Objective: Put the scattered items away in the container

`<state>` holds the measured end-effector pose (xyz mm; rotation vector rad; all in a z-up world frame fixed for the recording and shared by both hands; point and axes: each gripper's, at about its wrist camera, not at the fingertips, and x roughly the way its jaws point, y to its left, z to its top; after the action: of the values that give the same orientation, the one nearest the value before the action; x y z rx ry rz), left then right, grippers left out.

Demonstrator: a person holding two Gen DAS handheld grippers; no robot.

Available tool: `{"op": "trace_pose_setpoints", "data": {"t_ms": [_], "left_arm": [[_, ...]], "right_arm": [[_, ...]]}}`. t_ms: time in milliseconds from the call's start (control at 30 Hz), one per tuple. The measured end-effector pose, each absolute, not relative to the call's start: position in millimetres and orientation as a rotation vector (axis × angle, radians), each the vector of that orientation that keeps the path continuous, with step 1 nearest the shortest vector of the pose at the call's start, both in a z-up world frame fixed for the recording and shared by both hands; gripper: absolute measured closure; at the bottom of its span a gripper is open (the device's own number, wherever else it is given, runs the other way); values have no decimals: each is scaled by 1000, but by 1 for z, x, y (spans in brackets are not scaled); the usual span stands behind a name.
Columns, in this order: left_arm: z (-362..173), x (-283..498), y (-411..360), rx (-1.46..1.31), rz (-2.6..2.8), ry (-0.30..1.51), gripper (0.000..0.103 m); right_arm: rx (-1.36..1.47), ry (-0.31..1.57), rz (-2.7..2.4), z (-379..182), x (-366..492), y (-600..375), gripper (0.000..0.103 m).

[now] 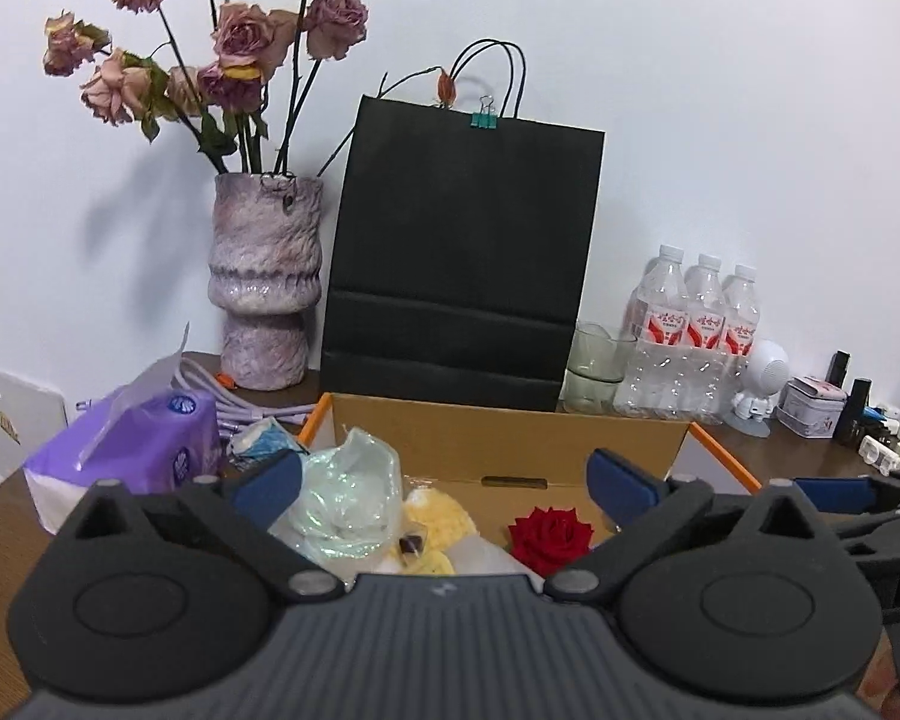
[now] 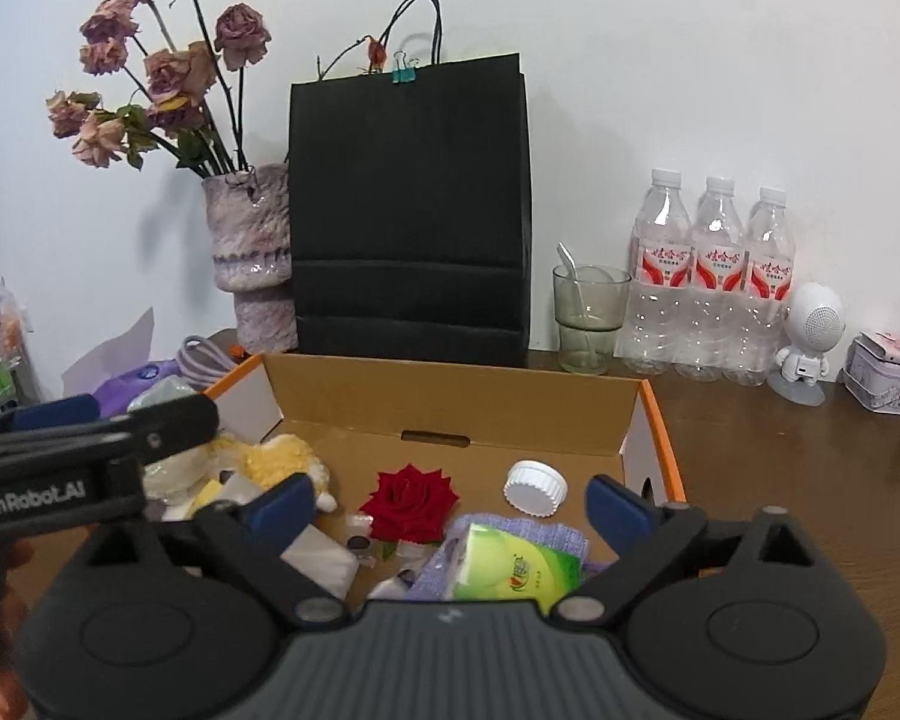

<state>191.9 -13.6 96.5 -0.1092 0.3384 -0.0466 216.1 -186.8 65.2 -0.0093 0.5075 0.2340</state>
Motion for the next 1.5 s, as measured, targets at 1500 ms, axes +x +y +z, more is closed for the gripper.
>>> {"op": "trace_pose_setpoints", "data": {"t_ms": [1500], "left_arm": [[133, 19, 18, -54, -6, 495, 0]], "right_arm": [[-40, 553, 150, 124, 24, -184, 0]]}}
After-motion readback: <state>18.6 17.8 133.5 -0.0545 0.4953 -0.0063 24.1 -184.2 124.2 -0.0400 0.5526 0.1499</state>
